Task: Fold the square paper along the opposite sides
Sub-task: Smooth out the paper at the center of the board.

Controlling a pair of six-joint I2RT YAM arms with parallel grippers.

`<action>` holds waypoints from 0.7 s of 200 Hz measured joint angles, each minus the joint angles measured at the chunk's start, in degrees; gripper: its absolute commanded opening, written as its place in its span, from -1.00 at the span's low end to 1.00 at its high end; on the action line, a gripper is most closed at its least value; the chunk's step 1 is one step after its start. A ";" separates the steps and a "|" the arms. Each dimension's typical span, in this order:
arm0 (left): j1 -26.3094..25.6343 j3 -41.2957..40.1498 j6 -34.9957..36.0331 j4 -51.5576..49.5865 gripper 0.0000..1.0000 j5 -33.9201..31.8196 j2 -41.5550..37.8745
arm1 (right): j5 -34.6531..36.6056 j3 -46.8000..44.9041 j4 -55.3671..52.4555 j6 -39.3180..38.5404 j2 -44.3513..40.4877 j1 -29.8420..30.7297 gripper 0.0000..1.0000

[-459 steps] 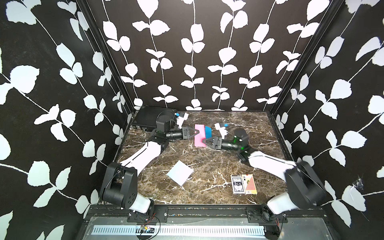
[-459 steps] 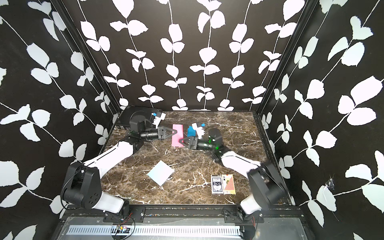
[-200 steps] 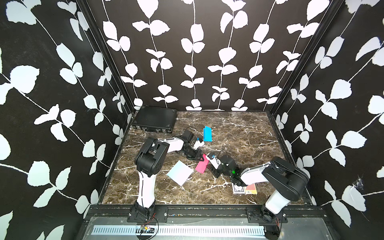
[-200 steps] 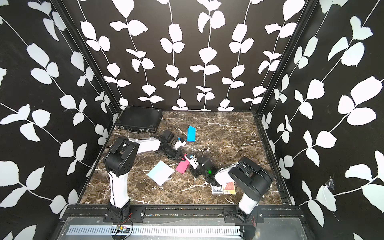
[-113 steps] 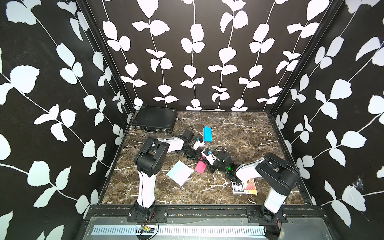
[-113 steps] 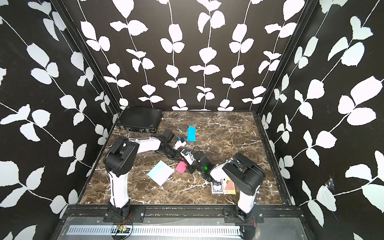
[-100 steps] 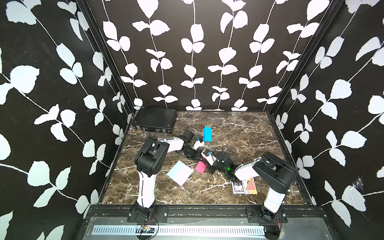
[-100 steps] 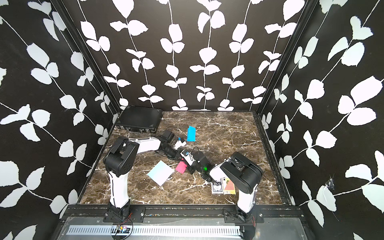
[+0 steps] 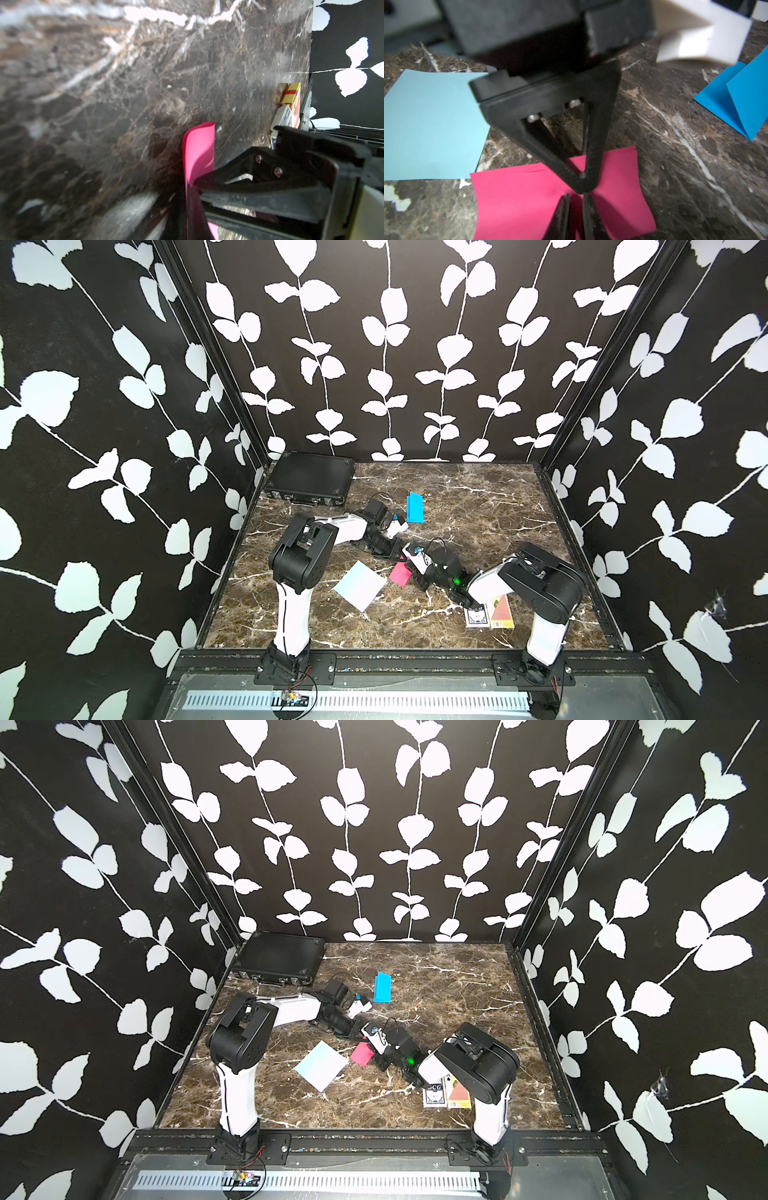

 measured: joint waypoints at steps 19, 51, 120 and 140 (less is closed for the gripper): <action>0.00 0.00 -0.15 0.00 -1.00 -0.24 0.00 | 1.36 -1.33 2.01 0.50 0.02 0.81 -0.69; 0.04 0.00 -0.52 0.00 -1.00 -0.76 -0.02 | 3.69 -3.80 5.31 1.88 -0.02 2.05 -0.68; 0.11 0.00 -0.98 0.24 -1.00 -0.83 -0.02 | 6.45 -9.92 6.88 4.37 -4.39 3.67 -0.72; 0.15 0.00 -1.18 0.44 -1.00 -0.83 -0.02 | 6.27 -10.08 0.31 3.87 -9.77 3.76 -0.75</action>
